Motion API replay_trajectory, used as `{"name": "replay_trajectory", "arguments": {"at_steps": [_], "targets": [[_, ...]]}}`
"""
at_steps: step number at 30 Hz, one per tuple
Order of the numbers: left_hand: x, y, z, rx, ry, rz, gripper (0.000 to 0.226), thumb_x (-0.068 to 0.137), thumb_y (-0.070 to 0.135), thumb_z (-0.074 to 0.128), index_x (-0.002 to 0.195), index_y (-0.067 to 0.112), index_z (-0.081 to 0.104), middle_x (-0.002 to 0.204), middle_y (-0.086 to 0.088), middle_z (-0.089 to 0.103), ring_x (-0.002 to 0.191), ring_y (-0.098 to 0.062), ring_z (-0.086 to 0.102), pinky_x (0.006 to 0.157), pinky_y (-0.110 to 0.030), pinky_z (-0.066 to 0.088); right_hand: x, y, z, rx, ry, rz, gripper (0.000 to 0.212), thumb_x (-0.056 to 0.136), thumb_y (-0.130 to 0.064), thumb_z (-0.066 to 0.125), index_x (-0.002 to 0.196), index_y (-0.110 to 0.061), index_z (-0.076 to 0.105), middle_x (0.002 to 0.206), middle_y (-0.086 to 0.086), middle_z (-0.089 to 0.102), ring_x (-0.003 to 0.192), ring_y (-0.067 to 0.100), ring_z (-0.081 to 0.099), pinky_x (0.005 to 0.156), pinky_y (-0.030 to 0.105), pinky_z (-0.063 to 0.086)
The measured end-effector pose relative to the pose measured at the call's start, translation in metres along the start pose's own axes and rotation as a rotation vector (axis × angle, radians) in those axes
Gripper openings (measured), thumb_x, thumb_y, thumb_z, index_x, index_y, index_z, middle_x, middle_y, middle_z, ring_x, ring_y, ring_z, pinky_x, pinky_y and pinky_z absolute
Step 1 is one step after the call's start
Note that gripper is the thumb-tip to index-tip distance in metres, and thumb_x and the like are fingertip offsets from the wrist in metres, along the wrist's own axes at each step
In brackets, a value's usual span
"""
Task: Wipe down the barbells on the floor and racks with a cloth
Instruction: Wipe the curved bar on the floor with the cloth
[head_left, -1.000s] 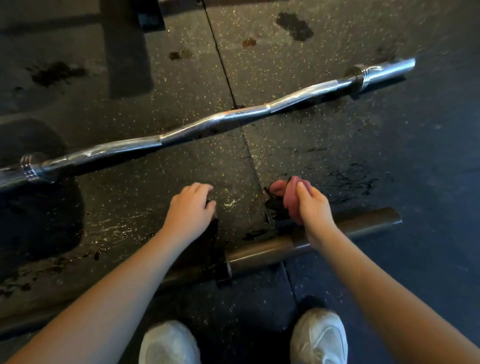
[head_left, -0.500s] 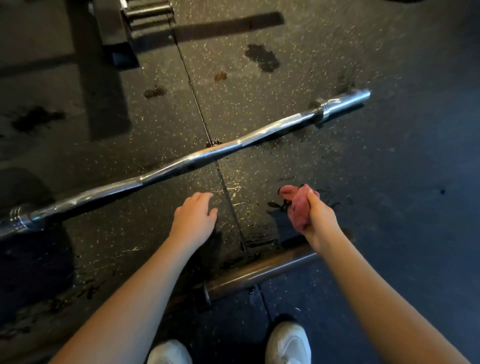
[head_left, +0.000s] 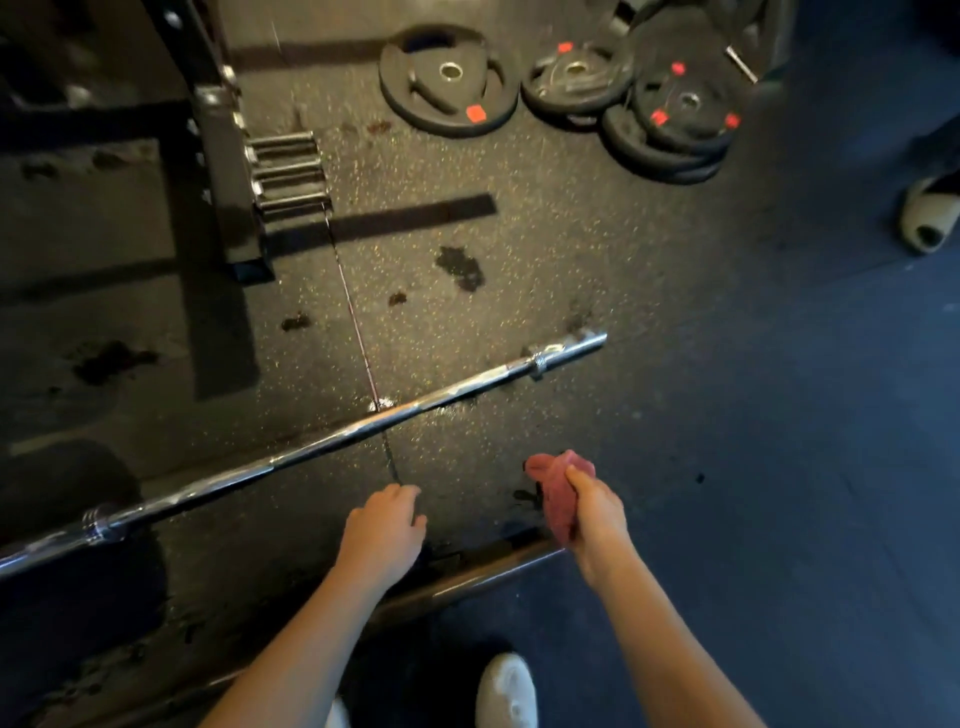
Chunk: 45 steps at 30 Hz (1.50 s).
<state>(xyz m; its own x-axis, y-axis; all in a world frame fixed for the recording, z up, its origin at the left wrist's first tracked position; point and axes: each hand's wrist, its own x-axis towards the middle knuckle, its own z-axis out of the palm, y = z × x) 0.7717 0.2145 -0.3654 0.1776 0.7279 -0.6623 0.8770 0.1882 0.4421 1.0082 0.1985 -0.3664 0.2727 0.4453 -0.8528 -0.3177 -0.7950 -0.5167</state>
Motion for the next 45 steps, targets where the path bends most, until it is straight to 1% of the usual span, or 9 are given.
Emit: {"name": "replay_trajectory", "arguments": {"at_steps": [3,8,19,26,30,34,38,42,45], "targets": [[0.011,0.026,-0.008,0.003,-0.015,-0.021,0.047,0.099,0.029,0.048,0.144,0.020,0.039,0.137,0.004,0.048,0.122,-0.015,0.049,0.103,-0.038,0.041,0.004,-0.034,-0.004,-0.050,0.045,0.003,0.028,0.096,-0.032,0.056,0.116,-0.013,0.059,0.115,0.009,0.065,0.106,0.027,0.061,0.095,0.043,0.048],[0.061,0.058,0.005,0.033,-0.009,-0.100,0.047,0.099,0.030,0.046,0.145,0.022,0.038,0.140,0.005,0.045,0.128,-0.014,0.044,0.105,-0.035,0.038,0.078,-0.069,-0.012,-0.076,0.026,-0.041,0.029,0.098,-0.028,0.052,0.119,-0.010,0.060,0.104,0.013,0.069,0.099,0.031,0.067,0.080,0.043,0.054],[0.189,0.120,0.093,-0.198,0.104,-0.269,0.046,0.100,0.025,0.045,0.145,0.018,0.037,0.144,0.001,0.041,0.134,-0.019,0.037,0.110,-0.038,0.031,0.242,-0.082,-0.052,-0.385,-0.041,-0.102,0.019,0.094,-0.013,0.052,0.106,-0.005,0.065,0.097,0.007,0.070,0.086,0.020,0.065,0.064,0.024,0.049],[0.248,0.104,0.147,-0.173,0.156,-0.306,0.047,0.099,0.025,0.044,0.145,0.019,0.035,0.145,0.003,0.039,0.133,-0.018,0.036,0.109,-0.037,0.029,0.318,-0.079,-0.058,-0.513,-0.018,-0.212,0.033,0.087,-0.027,0.059,0.113,-0.008,0.061,0.102,0.007,0.068,0.084,0.016,0.063,0.067,0.029,0.050],[0.295,0.094,0.161,-0.068,0.287,-0.241,0.051,0.099,0.025,0.044,0.147,0.019,0.028,0.147,0.004,0.033,0.138,-0.016,0.027,0.112,-0.036,0.021,0.353,-0.091,-0.049,-0.598,0.059,-0.456,0.023,0.089,-0.019,0.057,0.112,-0.016,0.060,0.105,-0.003,0.063,0.096,0.013,0.058,0.089,0.032,0.046],[0.337,0.084,0.168,0.089,0.431,-0.123,0.055,0.099,0.026,0.044,0.149,0.017,0.023,0.152,0.003,0.027,0.142,-0.015,0.021,0.115,-0.035,0.014,0.390,-0.108,-0.034,-0.640,0.095,-0.769,0.017,0.095,-0.014,0.049,0.086,-0.027,0.055,0.083,-0.013,0.057,0.076,0.001,0.054,0.068,0.013,0.041],[0.379,0.074,0.173,0.217,0.489,-0.054,0.058,0.100,0.031,0.043,0.151,0.017,0.020,0.156,0.002,0.023,0.144,-0.019,0.018,0.118,-0.039,0.012,0.441,-0.111,-0.015,-0.849,-0.014,-0.897,0.033,0.097,-0.013,0.046,0.128,-0.014,0.056,0.121,-0.004,0.055,0.113,0.013,0.050,0.104,0.033,0.038],[0.407,0.077,0.177,0.263,0.495,-0.003,0.056,0.100,0.032,0.040,0.151,0.018,0.021,0.155,0.003,0.026,0.143,-0.017,0.020,0.117,-0.041,0.008,0.467,-0.102,-0.011,-1.128,-0.166,-1.238,0.018,0.090,-0.002,0.052,0.100,-0.011,0.064,0.100,0.001,0.064,0.100,0.022,0.055,0.103,0.041,0.038],[0.416,0.082,0.176,0.280,0.537,0.073,0.046,0.098,0.031,0.043,0.142,0.017,0.036,0.143,0.002,0.043,0.133,-0.019,0.035,0.113,-0.040,0.015,0.470,-0.112,-0.022,-1.266,-0.229,-1.328,0.023,0.089,-0.001,0.054,0.107,-0.012,0.064,0.107,0.001,0.064,0.105,0.023,0.053,0.101,0.035,0.030]]}}
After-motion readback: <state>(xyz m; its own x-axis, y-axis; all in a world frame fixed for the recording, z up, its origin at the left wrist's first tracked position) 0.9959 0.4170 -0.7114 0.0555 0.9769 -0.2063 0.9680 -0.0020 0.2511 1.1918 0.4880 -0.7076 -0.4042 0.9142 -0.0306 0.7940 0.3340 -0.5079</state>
